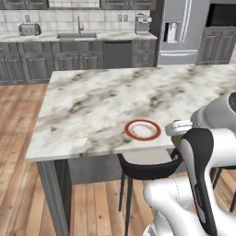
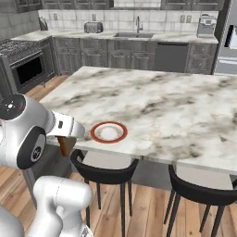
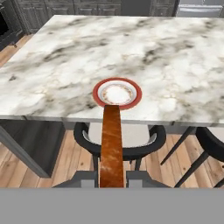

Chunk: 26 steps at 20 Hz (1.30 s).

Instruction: Start the toaster. Once the lever pops up, take the bread to the plate on the dining counter.

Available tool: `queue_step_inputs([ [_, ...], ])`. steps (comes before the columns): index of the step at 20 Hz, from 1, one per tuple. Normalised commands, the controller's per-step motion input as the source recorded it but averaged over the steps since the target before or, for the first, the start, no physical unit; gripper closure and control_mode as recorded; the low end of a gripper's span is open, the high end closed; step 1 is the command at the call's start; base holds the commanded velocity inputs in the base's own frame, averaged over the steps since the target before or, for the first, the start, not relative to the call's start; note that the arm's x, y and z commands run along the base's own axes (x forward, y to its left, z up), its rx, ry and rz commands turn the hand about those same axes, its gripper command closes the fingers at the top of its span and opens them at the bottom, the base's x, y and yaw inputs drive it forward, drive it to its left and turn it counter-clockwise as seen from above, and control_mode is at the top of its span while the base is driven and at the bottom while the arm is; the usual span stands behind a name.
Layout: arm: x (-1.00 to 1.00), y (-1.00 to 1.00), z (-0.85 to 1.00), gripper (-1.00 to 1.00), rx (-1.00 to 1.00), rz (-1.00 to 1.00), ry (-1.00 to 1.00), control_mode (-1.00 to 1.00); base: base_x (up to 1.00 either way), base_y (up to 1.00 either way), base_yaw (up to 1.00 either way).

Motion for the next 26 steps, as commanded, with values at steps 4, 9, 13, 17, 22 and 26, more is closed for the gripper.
queue_step_inputs([
  [4,0.0,0.0,0.0,1.0,0.0,0.0,0.0,1.0,0.23,0.0,0.01],
  [9,0.0,0.0,0.0,1.0,0.0,0.0,0.0,1.0,0.36,-0.03,0.0],
  [13,0.0,0.0,0.0,1.0,0.0,0.0,0.0,1.0,0.37,-0.03,0.0],
  [17,0.0,0.0,0.0,1.0,0.0,0.0,0.0,1.0,0.26,-0.02,-0.03],
  [22,0.0,0.0,0.0,1.0,0.0,0.0,0.0,1.0,0.28,-0.01,-0.1],
  [26,0.0,0.0,0.0,1.0,0.0,0.0,0.0,1.0,0.39,-0.02,-0.08],
])
